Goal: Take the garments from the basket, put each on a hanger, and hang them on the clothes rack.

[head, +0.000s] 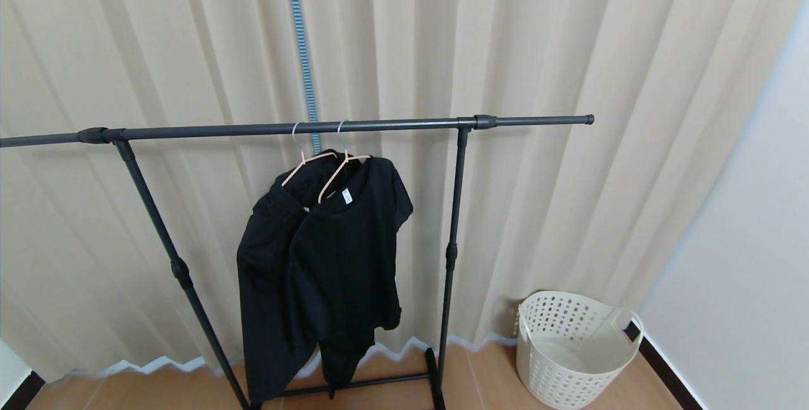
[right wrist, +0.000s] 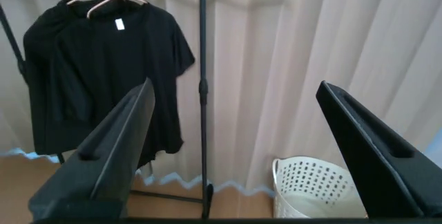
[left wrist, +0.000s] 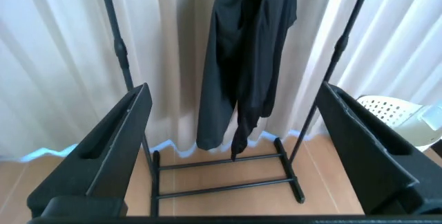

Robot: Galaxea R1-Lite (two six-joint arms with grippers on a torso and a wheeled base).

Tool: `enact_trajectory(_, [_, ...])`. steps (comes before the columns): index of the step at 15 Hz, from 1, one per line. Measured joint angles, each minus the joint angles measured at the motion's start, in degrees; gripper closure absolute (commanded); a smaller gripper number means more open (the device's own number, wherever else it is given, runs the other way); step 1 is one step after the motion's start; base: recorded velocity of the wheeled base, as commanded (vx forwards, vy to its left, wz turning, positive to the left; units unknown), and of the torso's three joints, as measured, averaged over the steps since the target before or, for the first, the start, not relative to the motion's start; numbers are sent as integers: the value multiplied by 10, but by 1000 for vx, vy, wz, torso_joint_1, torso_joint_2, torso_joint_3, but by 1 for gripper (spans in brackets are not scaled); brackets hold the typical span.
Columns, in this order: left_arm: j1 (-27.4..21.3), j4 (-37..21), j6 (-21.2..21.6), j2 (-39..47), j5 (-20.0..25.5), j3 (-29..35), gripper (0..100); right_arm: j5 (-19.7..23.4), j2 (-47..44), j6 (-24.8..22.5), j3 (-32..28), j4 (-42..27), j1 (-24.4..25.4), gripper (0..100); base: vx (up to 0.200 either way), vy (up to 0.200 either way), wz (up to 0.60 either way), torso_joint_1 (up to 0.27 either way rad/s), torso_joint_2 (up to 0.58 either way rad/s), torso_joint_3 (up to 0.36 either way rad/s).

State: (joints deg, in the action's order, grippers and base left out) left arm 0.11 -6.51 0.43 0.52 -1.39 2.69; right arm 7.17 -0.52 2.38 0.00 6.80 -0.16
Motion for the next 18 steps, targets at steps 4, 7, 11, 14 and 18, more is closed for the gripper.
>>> enact_trajectory(4, [1, 0, 18, 0, -21, -2, 0, -92, 0, -77, 0, 1, 0, 0, 0, 0, 0, 0, 0, 0])
enact_trajectory(7, [0, 1, -4, -1, 9, -2, 0, -44, 0, -64, 0, -15, 0, 0, 0, 0, 0, 0, 0, 0])
enact_trajectory(11, [0, 1, -20, -1, 10, 0, 0, -41, 0, -62, 0, -13, 1, 0, 0, 0, 0, 0, 0, 0])
enact_trajectory(14, [0, 1, -20, -1, 11, 0, 0, -43, 0, -57, 0, -12, 1, 0, 0, 0, 0, 0, 0, 0])
enact_trajectory(18, [0, 1, -20, -1, 11, 0, 0, -45, 0, -56, 0, -12, 1, 0, 0, 0, 0, 0, 0, 0])
